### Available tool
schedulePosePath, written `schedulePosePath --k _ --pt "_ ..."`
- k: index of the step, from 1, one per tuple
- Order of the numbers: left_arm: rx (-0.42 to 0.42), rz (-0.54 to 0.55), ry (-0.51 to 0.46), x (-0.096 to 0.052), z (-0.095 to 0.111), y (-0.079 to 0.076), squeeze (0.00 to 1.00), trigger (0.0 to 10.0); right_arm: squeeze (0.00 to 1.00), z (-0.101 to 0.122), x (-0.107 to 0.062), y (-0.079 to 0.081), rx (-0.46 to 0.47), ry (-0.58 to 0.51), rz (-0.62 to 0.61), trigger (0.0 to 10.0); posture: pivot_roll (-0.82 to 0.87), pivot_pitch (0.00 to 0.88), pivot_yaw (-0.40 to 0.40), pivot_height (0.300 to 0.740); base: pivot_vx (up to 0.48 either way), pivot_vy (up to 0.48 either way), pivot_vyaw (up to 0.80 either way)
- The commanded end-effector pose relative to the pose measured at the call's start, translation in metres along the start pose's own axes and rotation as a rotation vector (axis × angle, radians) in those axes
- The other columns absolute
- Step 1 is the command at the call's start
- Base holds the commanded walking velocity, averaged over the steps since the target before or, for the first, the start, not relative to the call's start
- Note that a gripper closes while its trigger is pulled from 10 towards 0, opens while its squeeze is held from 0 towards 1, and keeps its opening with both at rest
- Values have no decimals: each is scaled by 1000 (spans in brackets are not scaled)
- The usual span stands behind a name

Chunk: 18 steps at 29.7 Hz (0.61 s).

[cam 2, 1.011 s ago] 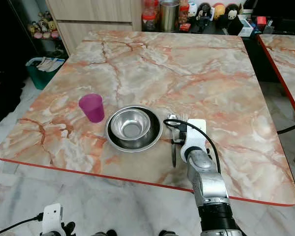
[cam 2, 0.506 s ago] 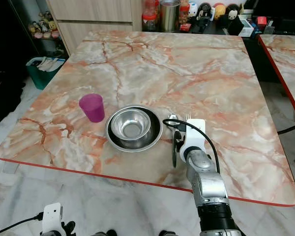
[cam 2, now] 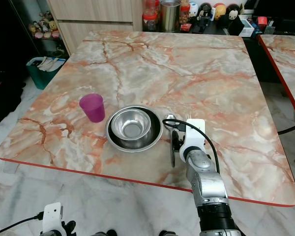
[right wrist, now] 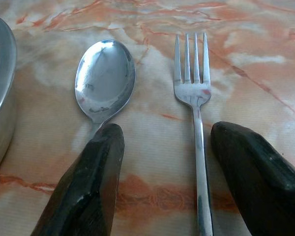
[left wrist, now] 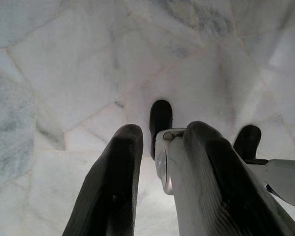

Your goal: Setting the table

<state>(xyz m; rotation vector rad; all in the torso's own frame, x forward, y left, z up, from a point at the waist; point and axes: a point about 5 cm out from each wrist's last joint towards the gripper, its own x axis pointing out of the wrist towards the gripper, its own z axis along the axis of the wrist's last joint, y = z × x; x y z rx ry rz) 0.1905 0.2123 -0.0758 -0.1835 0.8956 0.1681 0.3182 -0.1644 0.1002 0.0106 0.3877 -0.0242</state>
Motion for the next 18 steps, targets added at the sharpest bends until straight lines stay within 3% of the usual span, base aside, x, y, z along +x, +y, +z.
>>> schedulePosePath --k 1,15,18 --pt "-19 -6 17 0 -4 -1 0 10000 0 3 -2 0 2 -13 2 10000 -19 144 35 740 0 0 0" --pt "-29 -34 25 0 -5 -3 0 10000 0 30 -5 -2 -16 -119 -15 10000 -20 142 35 740 0 0 0" --pt "-27 -30 23 -1 -6 -2 0 10000 0 37 -6 -3 5 -182 -20 10000 -20 142 35 740 0 0 0"
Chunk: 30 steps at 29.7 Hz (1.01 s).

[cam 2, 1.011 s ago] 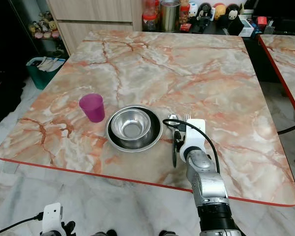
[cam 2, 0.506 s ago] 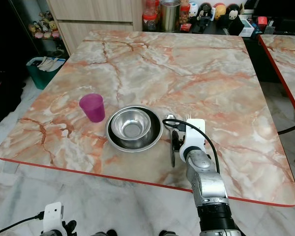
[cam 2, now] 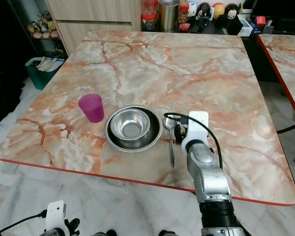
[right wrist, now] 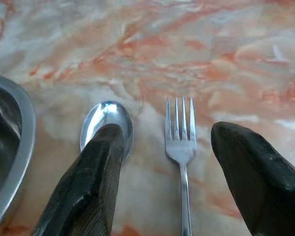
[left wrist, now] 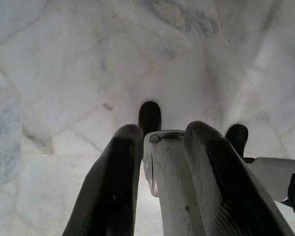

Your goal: Setting the table

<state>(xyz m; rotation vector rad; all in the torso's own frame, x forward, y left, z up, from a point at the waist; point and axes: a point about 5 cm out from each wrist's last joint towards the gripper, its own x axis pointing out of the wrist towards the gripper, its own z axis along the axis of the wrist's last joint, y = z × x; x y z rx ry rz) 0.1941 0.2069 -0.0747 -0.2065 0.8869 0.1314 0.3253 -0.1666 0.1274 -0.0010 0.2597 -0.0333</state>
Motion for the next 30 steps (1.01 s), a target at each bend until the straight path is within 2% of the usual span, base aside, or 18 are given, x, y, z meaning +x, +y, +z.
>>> schedulePosePath --k 1,2,5,10,15,22,30 --pt "-12 21 23 -2 -8 5 0 10000 0 13 -1 0 12 -87 0 10000 -20 142 35 740 0 0 0" --pt "11 46 15 -2 -7 7 0 10000 0 22 -2 4 8 -156 23 10000 -21 140 35 740 0 0 0" --pt "9 60 11 -2 -7 8 0 10000 0 34 -3 6 26 -224 32 10000 -21 140 35 740 0 0 0" --pt "12 63 15 -2 -8 8 0 10000 0 45 -4 4 29 -288 11 10000 -19 140 35 740 0 0 0" --pt "15 66 23 -3 -9 8 0 10000 0 52 -5 2 32 -341 9 10000 -19 140 35 740 0 480 0" --pt "19 72 30 -4 -11 11 0 10000 0 70 -12 13 11 -486 43 10000 -8 131 40 740 0 480 0" --pt "21 64 35 -4 -13 11 0 10000 0 77 -13 11 23 -524 44 10000 -7 117 40 740 0 480 0"
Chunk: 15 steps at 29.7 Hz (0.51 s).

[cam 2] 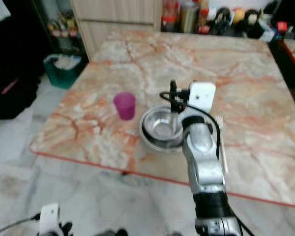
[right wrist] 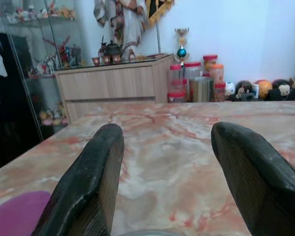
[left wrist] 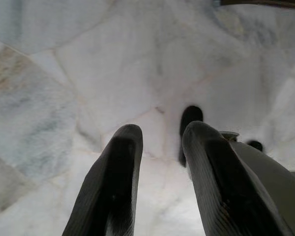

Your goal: Setting the table

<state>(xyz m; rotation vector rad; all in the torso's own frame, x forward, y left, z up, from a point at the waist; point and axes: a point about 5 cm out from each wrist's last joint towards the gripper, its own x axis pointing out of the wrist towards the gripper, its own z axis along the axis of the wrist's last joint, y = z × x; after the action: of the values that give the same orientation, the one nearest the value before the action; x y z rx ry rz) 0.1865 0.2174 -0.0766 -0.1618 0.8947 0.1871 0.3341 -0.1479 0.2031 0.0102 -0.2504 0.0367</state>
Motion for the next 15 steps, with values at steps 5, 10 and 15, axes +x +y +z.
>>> schedulePosePath --k 5,10,15 --pt "9 -8 35 -1 -8 -1 0 10000 0 7 0 -6 48 -35 -36 10000 -4 112 41 740 0 480 0" --pt "11 -7 36 -1 -7 0 0 10000 0 5 0 1 42 -37 -10 10000 1 104 44 740 0 480 0" --pt "13 -6 38 -1 -8 1 0 10000 0 2 -2 1 41 -26 -6 10000 1 103 46 740 0 480 0"
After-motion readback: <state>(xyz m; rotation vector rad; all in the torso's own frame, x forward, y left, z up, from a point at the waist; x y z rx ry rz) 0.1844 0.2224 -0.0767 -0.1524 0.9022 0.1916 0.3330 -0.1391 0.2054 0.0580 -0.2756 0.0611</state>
